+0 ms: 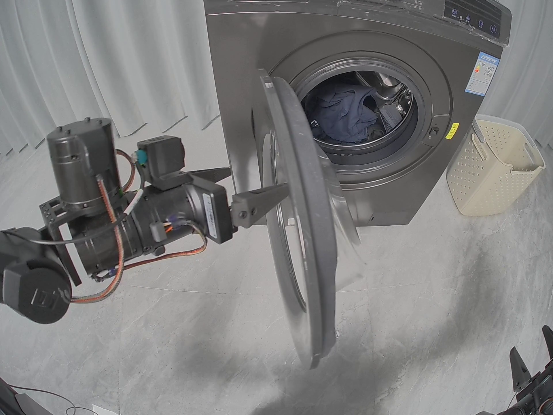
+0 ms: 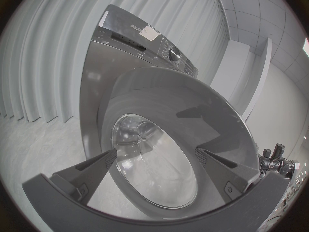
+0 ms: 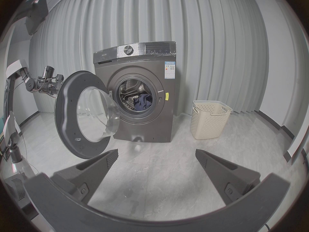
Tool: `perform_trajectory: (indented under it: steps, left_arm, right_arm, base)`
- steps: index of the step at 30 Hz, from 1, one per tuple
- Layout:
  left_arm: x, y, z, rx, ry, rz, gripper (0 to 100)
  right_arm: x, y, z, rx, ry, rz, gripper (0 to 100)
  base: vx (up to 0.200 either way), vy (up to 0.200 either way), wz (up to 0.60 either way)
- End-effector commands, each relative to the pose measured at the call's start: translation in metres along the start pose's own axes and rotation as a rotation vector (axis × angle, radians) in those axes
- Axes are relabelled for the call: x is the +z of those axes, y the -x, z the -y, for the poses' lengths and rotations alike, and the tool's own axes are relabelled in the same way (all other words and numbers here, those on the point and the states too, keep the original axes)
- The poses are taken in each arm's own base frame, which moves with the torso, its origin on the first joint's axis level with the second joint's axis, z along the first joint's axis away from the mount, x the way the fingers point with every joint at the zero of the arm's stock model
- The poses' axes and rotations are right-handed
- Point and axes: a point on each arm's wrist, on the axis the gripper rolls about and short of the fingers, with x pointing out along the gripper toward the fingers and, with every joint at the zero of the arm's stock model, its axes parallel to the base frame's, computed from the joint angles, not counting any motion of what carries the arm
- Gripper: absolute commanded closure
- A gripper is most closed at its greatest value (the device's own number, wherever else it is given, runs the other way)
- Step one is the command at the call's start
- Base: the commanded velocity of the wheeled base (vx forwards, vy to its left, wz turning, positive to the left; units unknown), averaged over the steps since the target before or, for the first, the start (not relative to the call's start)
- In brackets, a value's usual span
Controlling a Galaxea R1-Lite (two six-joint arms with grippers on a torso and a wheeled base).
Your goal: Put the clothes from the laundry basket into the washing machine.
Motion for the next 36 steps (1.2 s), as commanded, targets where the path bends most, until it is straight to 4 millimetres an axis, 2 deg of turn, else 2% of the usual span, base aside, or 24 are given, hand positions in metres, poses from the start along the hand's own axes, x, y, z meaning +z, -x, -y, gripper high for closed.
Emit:
perform_trajectory:
  steps: [1,4,10,14,21,29,36]
  left_arm:
    - [-0.005,-0.031,0.001,-0.019,0.003,-0.018,0]
    - [-0.004,-0.046,-0.002,-0.013,0.001,-0.009,0]
    - [0.000,-0.063,-0.004,-0.013,-0.001,0.017,0]
    - [0.004,-0.083,-0.007,-0.014,-0.004,0.043,0]
    - [0.007,-0.102,-0.010,-0.017,0.021,0.078,0]
    - [0.022,-0.122,-0.011,0.000,0.036,0.145,0]
    - [0.023,-0.156,-0.017,0.079,0.054,0.211,0]
  right_arm:
    - [-0.005,-0.001,0.000,0.001,0.001,-0.015,0]
    - [-0.005,-0.001,0.000,0.001,0.001,-0.015,0]
    - [-0.005,-0.001,0.000,0.001,0.001,-0.015,0]
    - [-0.005,-0.001,0.000,0.001,0.001,-0.015,0]
    - [-0.005,-0.001,0.000,0.001,0.001,-0.015,0]
    - [-0.005,-0.001,0.000,0.001,0.001,-0.015,0]
    - [-0.005,-0.001,0.000,0.001,0.001,-0.015,0]
  base:
    - [0.000,0.000,0.00]
    - [0.000,0.000,0.00]
    - [0.000,0.000,0.00]
    - [0.000,0.000,0.00]
    - [0.000,0.000,0.00]
    - [0.000,0.000,0.00]
    - [0.000,0.000,0.00]
